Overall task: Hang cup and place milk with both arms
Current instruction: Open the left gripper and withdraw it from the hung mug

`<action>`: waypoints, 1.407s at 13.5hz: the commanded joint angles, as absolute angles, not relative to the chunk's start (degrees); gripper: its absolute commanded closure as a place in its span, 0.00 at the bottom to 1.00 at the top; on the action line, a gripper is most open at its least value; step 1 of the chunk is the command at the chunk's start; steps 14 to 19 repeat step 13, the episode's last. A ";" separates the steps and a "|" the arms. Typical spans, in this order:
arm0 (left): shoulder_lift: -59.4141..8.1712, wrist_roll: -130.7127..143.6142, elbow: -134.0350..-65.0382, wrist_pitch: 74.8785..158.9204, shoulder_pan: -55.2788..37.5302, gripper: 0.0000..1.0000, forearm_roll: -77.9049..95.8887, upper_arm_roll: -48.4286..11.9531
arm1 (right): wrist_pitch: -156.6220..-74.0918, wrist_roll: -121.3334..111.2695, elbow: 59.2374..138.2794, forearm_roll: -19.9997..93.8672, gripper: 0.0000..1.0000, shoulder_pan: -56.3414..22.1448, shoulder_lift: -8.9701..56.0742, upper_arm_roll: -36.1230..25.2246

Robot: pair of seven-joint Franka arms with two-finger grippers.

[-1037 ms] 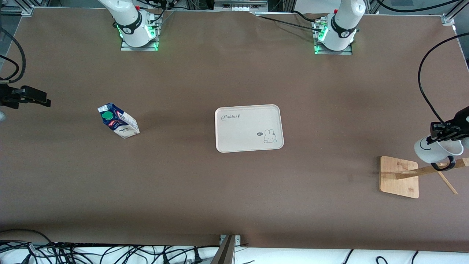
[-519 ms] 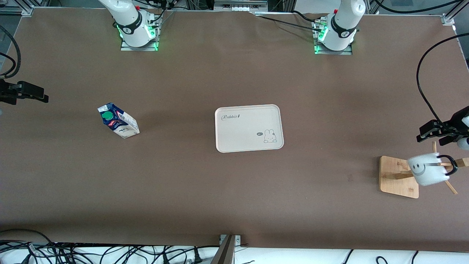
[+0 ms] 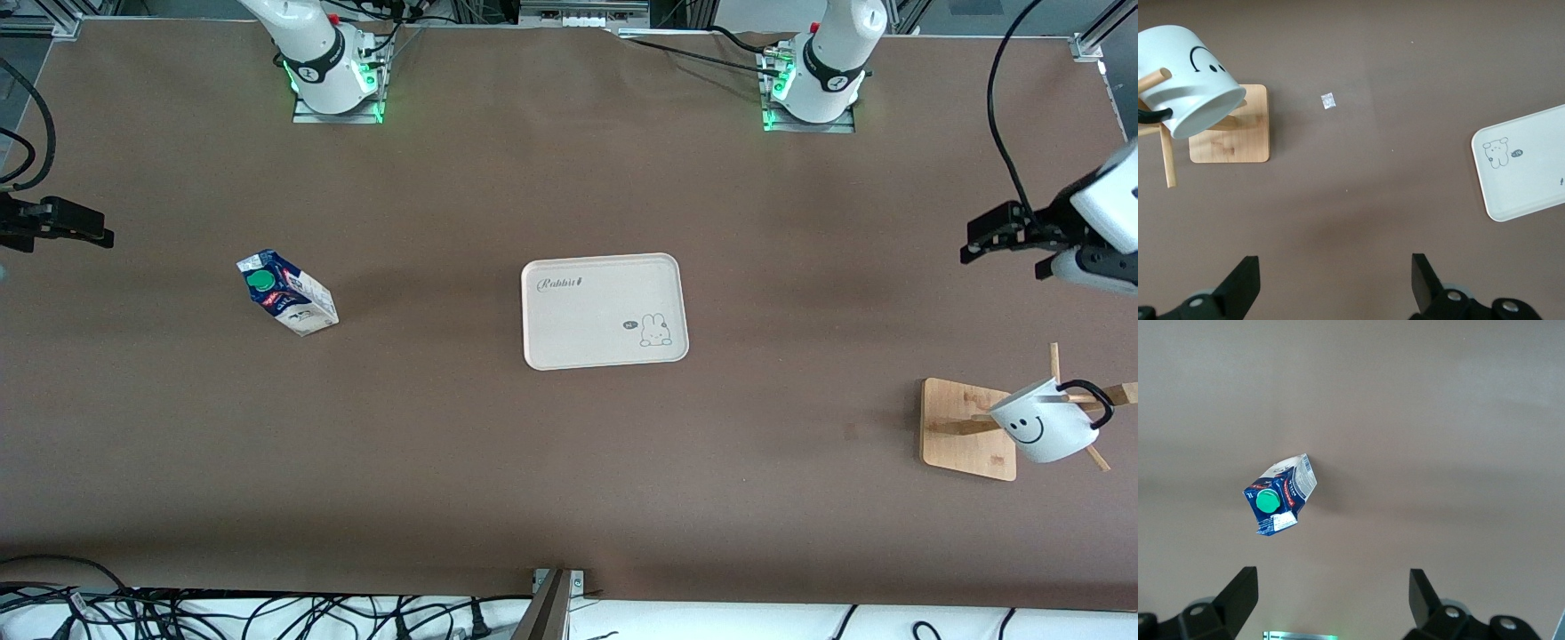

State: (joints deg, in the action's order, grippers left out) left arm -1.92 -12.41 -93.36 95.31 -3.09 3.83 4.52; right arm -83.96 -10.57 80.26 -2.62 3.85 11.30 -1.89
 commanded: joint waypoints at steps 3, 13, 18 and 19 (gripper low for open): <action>4.12 -12.22 -102.20 97.64 3.16 0.00 2.11 -1.32 | -83.23 -10.90 80.42 -3.43 0.00 4.57 11.51 -0.88; 3.60 -7.65 -101.69 97.12 3.16 0.00 1.58 -1.41 | -83.15 -10.72 77.44 -2.90 0.00 4.66 11.51 -0.88; 3.60 -7.65 -101.69 97.12 3.16 0.00 1.58 -1.41 | -83.15 -10.72 77.44 -2.90 0.00 4.66 11.51 -0.88; 3.60 -7.65 -101.69 97.12 3.16 0.00 1.58 -1.41 | -83.15 -10.72 77.44 -2.90 0.00 4.66 11.51 -0.88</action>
